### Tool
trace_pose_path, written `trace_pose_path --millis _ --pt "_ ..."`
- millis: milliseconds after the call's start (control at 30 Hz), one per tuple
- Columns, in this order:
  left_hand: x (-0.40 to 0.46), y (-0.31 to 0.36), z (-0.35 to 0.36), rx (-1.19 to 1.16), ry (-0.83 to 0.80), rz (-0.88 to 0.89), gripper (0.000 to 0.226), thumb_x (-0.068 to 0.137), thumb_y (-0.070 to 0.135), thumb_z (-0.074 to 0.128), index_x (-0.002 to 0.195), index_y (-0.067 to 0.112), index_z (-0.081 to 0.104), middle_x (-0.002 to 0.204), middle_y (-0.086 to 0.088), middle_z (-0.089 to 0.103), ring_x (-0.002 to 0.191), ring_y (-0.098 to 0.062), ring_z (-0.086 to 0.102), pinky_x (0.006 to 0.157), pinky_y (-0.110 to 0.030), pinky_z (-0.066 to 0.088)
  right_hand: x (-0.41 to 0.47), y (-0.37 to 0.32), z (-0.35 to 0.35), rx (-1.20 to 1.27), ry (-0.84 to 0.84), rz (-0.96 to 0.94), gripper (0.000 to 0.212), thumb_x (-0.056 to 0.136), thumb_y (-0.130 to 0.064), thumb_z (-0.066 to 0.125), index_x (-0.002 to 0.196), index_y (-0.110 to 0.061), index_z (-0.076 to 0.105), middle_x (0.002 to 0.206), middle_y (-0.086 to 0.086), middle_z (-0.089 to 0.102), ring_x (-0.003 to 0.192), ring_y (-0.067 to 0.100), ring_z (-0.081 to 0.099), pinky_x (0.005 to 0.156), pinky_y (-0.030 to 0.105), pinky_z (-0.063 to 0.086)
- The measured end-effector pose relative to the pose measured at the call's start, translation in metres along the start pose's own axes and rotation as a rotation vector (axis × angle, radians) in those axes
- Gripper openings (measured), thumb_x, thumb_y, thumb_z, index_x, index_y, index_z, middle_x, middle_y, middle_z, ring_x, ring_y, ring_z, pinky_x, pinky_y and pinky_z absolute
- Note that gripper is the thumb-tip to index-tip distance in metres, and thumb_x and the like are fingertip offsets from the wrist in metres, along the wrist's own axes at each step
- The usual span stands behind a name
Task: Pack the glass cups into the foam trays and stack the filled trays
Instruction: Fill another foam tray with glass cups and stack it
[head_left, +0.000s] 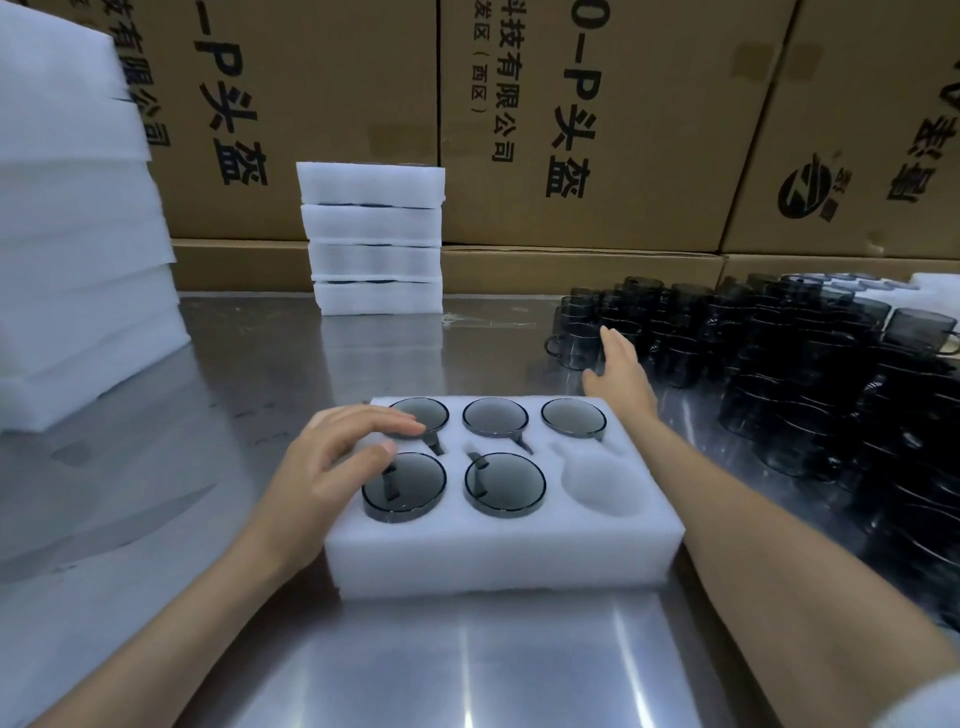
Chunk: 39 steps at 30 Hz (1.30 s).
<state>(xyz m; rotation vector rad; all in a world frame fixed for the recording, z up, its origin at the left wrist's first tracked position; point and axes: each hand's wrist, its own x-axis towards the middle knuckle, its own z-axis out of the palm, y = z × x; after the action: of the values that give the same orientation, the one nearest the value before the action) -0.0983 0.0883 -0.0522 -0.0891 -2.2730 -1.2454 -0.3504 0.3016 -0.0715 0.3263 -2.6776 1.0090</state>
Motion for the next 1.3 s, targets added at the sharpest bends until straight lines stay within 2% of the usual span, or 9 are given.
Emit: trace_pose_path --millis 167,300,433,567,700,767,1000,1133,1300 --pt "0.002 0.000 -0.001 0.018 -0.011 0.024 0.042 0.069 0.049 0.044 0.091 0.026 0.071 0.105 0.008 0.069 0.115 -0.015 0.051 0.098 -0.025 0.034 0.006 0.001 0.001 -0.038 0.026 -0.010 0.050 0.093 -0.023 0.050 0.141 -0.028 0.036 0.154 -0.011 0.018 0.130 0.020 0.035 0.088 0.040 0.042" --pt "0.002 0.002 0.000 0.013 -0.002 0.022 0.028 0.075 0.034 0.050 0.090 0.024 0.071 0.104 0.006 0.069 0.114 -0.016 0.051 0.099 -0.026 0.033 -0.001 -0.001 0.001 -0.020 0.174 -0.061 0.023 0.089 -0.031 0.059 0.109 -0.026 0.049 0.139 -0.010 0.036 0.118 0.019 0.041 0.073 0.033 0.036" --pt "0.001 0.003 0.000 0.014 -0.011 0.017 0.027 0.077 0.024 0.047 0.090 0.022 0.071 0.104 0.007 0.069 0.114 -0.012 0.049 0.097 -0.021 0.032 -0.012 0.000 -0.003 0.006 0.228 -0.040 0.022 0.088 -0.035 0.060 0.091 -0.021 0.044 0.122 -0.004 0.047 0.102 0.021 0.048 0.070 0.033 0.037" --pt "0.000 0.005 -0.001 0.027 -0.015 0.024 0.026 0.077 0.025 0.047 0.089 0.024 0.071 0.103 0.010 0.069 0.111 -0.007 0.049 0.094 -0.015 0.031 -0.029 -0.001 -0.012 0.125 0.206 0.096 0.032 0.083 -0.041 0.063 0.096 -0.019 0.045 0.109 0.000 0.055 0.092 0.021 0.052 0.068 0.031 0.038" --pt "-0.001 0.006 -0.001 0.034 -0.019 0.013 0.028 0.077 0.025 0.046 0.091 0.024 0.071 0.103 0.012 0.068 0.111 -0.007 0.048 0.094 -0.013 0.030 -0.058 -0.004 -0.029 0.366 0.251 0.230 0.060 0.076 -0.049 0.069 0.123 -0.020 0.045 0.124 0.000 0.045 0.100 0.017 0.050 0.078 0.031 0.038" --pt "-0.002 0.006 -0.001 0.033 -0.018 0.006 0.028 0.077 0.025 0.046 0.091 0.023 0.071 0.104 0.013 0.067 0.111 -0.007 0.047 0.093 -0.012 0.029 -0.076 -0.004 -0.038 0.452 0.266 0.234 0.050 0.077 -0.049 0.069 0.116 -0.024 0.053 0.121 -0.001 0.043 0.094 0.014 0.049 0.081 0.030 0.037" --pt "-0.003 0.006 -0.002 0.036 -0.035 0.001 0.031 0.075 0.026 0.047 0.095 0.021 0.071 0.110 0.007 0.066 0.116 -0.014 0.046 0.089 -0.005 0.028 -0.124 -0.039 -0.072 0.792 0.392 -0.064 0.031 0.079 -0.029 0.075 0.103 -0.023 0.057 0.087 -0.014 0.061 0.083 -0.001 0.059 0.076 0.019 0.045" --pt "-0.003 0.008 -0.002 0.049 -0.040 0.026 0.031 0.076 0.025 0.047 0.094 0.020 0.071 0.108 0.007 0.067 0.113 -0.003 0.046 0.088 -0.003 0.028 -0.154 -0.052 -0.075 0.636 0.228 -0.314 0.042 0.075 -0.034 0.077 0.114 -0.040 0.061 0.091 -0.017 0.064 0.082 -0.001 0.061 0.071 0.009 0.044" --pt "-0.005 0.012 -0.003 0.038 -0.038 0.061 0.029 0.076 0.023 0.048 0.092 0.018 0.071 0.105 0.008 0.067 0.101 0.013 0.048 0.083 -0.002 0.030 -0.169 -0.052 -0.068 0.455 0.128 -0.376 0.040 0.074 -0.033 0.077 0.111 -0.042 0.065 0.087 -0.015 0.060 0.082 -0.001 0.056 0.071 0.008 0.039"
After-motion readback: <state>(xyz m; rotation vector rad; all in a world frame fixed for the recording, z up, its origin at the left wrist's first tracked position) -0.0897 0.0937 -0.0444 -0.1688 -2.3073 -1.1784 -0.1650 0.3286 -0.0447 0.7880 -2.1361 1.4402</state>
